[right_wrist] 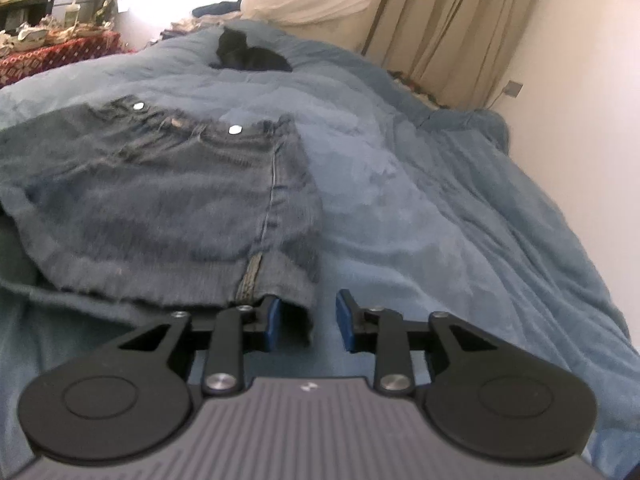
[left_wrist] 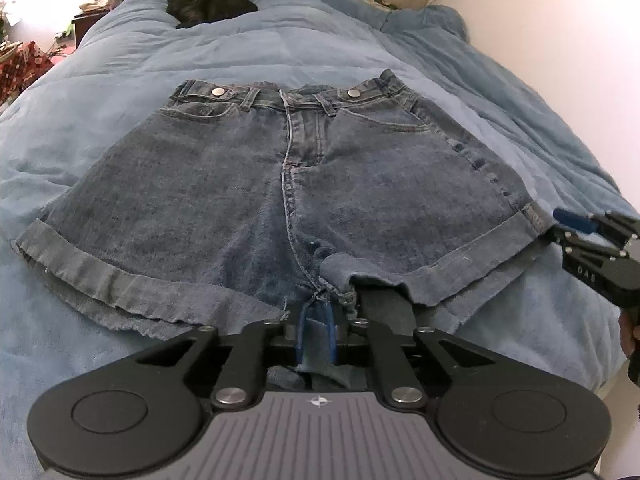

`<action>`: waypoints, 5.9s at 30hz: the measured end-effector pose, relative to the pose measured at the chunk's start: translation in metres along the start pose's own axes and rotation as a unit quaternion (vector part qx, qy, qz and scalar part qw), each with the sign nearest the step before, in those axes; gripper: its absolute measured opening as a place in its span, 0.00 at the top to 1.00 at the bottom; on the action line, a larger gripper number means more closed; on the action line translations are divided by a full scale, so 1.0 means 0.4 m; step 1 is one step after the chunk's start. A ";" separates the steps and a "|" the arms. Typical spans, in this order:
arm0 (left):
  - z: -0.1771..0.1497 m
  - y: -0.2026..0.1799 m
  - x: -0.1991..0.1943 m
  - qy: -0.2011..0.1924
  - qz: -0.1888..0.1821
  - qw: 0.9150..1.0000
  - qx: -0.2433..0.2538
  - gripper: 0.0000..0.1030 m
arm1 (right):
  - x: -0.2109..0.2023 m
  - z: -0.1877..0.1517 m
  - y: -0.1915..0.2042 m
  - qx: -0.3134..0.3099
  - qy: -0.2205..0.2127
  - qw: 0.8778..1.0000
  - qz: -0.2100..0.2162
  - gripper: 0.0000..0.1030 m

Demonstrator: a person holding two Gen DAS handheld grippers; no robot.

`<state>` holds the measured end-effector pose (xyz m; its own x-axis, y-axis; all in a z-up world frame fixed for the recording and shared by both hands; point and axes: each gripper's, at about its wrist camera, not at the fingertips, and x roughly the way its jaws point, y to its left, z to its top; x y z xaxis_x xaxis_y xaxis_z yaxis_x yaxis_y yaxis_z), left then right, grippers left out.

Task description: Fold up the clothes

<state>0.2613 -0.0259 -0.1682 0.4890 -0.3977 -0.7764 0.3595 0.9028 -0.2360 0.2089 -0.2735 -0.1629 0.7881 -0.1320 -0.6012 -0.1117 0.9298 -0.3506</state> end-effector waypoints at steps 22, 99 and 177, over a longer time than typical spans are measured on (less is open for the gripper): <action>0.009 -0.031 -0.010 -0.012 -0.006 1.000 0.015 0.85 | -0.011 -0.014 0.014 -0.006 -0.002 1.000 -0.006 0.74; 0.008 0.523 -0.101 -0.036 0.098 0.991 0.086 0.83 | -0.127 0.032 0.563 0.122 0.052 0.986 0.098 0.80; -0.064 0.145 -0.190 -0.060 0.061 0.993 0.082 0.81 | -0.239 -0.089 0.133 0.094 0.008 0.990 0.100 0.63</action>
<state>0.2245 0.0607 -0.1381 0.6240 -0.3128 -0.7161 0.4114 0.9106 -0.0393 0.1059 -0.2237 -0.1496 0.7516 0.0578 -0.6571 -0.1487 0.9853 -0.0834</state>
